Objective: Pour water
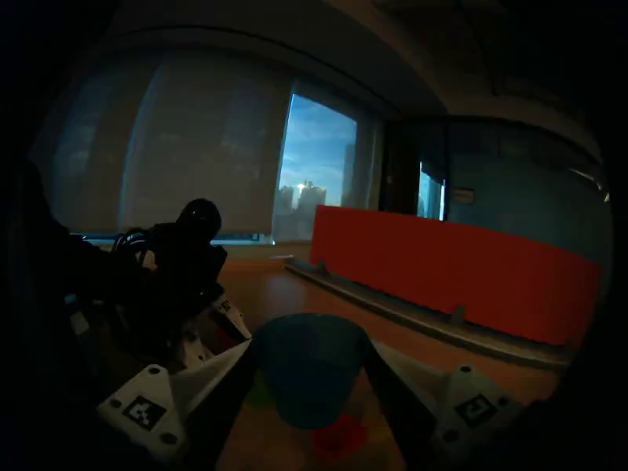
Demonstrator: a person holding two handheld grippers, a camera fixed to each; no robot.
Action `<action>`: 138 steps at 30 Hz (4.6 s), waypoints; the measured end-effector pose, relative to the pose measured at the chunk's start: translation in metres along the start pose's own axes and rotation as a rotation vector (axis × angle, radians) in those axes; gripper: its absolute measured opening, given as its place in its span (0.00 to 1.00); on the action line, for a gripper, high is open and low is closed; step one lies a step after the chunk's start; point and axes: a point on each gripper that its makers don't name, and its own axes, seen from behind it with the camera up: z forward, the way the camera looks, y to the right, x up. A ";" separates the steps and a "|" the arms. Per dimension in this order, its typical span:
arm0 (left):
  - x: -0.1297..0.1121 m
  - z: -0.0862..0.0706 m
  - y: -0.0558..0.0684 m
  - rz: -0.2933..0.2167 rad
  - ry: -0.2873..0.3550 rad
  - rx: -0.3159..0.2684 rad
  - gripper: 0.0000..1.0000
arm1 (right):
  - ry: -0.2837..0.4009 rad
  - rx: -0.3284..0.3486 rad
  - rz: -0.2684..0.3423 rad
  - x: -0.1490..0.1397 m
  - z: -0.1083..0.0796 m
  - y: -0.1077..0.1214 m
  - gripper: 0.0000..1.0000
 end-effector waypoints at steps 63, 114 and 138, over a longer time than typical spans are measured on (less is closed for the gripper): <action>-0.026 0.007 0.000 -0.033 -0.032 0.009 0.85 | -0.016 0.005 -0.019 -0.003 0.000 -0.002 0.93; 0.109 -0.113 -0.016 0.023 0.508 0.011 0.86 | -0.005 0.008 -0.034 0.014 0.004 -0.019 0.92; 0.108 -0.121 -0.010 0.047 0.511 -0.027 0.86 | -0.006 0.011 -0.040 0.021 0.010 -0.022 0.92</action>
